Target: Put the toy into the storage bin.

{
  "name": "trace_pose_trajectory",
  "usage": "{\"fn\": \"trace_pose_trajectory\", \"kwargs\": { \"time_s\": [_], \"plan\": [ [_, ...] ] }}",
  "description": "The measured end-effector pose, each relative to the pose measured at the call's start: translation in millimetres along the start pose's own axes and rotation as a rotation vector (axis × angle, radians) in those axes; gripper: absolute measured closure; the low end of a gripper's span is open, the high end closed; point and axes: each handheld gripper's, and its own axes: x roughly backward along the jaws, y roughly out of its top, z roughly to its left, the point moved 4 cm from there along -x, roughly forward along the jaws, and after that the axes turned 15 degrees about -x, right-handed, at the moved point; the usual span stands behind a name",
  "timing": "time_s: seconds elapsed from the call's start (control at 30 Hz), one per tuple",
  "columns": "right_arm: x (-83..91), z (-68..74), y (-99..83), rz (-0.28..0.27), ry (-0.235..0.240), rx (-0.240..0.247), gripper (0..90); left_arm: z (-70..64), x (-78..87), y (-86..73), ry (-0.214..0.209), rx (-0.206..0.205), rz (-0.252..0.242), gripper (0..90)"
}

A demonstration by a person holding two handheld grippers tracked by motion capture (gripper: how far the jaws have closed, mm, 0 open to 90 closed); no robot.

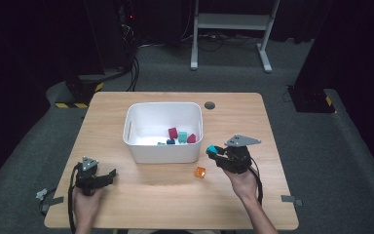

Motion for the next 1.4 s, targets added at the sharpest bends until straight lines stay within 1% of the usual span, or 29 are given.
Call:
{"fn": "trace_pose_trajectory", "kwargs": {
  "time_s": [0.07, 0.13, 0.2, 0.23, 0.3, 0.4, 0.5, 0.6, 0.73, 0.87, 0.93, 1.07, 1.2, 1.27, 1.4],
  "plan": [
    [0.3, 0.8, 5.3, 0.008, 0.015, -0.005, 67.9, 0.0, 0.0, 0.0, 0.0, 0.0, 0.0, 18.0],
    [1.2, 2.8, 11.9, 0.017, 0.019, 0.0, 68.0, 0.1, 0.0, 0.0, 0.0, 0.0, 0.0, 18.0],
    [5.8, 6.4, 19.9, 0.006, 0.032, 0.012, 67.9, -0.1, 0.1, -0.1, -0.001, 0.0, 0.0, 18.0],
    [8.0, 7.7, 23.5, 0.0, 0.037, 0.012, 67.9, -0.5, 0.3, -0.2, -0.002, 0.002, 0.0, 18.1],
    [9.1, 9.0, 30.3, -0.001, 0.051, -0.005, 67.9, -0.6, 0.6, -0.4, -0.003, 0.001, 0.0, 18.0],
    [11.8, 13.5, 40.5, -0.012, 0.058, 0.006, 67.9, -0.4, 0.3, -0.2, -0.003, 0.002, -0.001, 18.0],
    [14.0, 16.3, 48.8, -0.022, 0.082, 0.007, 67.9, -0.5, 0.4, -0.2, -0.003, 0.001, 0.0, 18.0],
    [8.6, 17.6, 57.0, -0.006, 0.089, 0.001, 67.9, -0.5, 0.4, -0.3, -0.003, 0.001, 0.0, 18.1],
    [4.5, 26.1, 68.9, -0.006, 0.1, 0.023, 67.9, -0.5, 0.4, -0.2, -0.003, 0.001, 0.0, 18.0],
    [0.1, 35.2, 81.1, -0.003, 0.099, 0.059, 67.9, -0.5, 0.4, -0.2, -0.003, 0.002, -0.001, 18.1],
    [-3.1, 37.3, 86.8, 0.001, 0.1, 0.062, 67.9, -0.5, 0.4, -0.3, -0.003, 0.002, -0.001, 18.1],
    [-12.5, 40.2, 96.7, 0.01, 0.098, 0.072, 67.9, -0.3, 0.3, -0.3, -0.003, 0.002, -0.001, 18.1],
    [-22.1, 46.5, 104.4, 0.016, 0.104, 0.075, 67.8, -0.2, 0.3, -0.2, -0.003, 0.001, 0.0, 18.1],
    [-27.1, 50.1, 108.7, 0.016, 0.096, 0.093, 67.8, -0.2, 0.3, -0.2, -0.003, 0.001, 0.0, 18.1],
    [-35.3, 52.9, 115.7, 0.014, 0.101, 0.083, 67.8, -0.1, 0.3, -0.2, -0.002, 0.001, -0.001, 18.2]
  ]
}}
